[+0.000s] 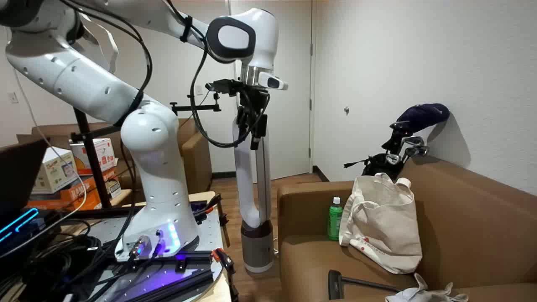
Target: Move the glove to the left armrest
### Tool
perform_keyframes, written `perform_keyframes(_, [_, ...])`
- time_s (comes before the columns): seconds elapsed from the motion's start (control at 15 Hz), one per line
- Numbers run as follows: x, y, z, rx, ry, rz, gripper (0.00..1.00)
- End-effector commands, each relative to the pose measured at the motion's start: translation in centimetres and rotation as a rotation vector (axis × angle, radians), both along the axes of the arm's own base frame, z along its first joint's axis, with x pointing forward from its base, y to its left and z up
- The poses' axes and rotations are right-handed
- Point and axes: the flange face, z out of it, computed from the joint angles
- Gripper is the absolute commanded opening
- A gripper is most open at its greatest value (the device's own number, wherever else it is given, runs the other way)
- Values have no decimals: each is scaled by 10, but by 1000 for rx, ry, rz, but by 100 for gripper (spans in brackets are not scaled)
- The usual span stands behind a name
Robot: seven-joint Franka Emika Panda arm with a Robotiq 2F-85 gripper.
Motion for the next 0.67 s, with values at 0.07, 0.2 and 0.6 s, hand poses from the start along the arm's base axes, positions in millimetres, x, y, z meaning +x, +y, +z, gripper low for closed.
perform_keyframes(0.07, [0, 0, 0, 0, 0, 0, 100])
perform_keyframes(0.2, [0, 0, 0, 0, 0, 0, 100])
perform_keyframes(0.6, [12, 4, -4, 31, -20, -16, 100])
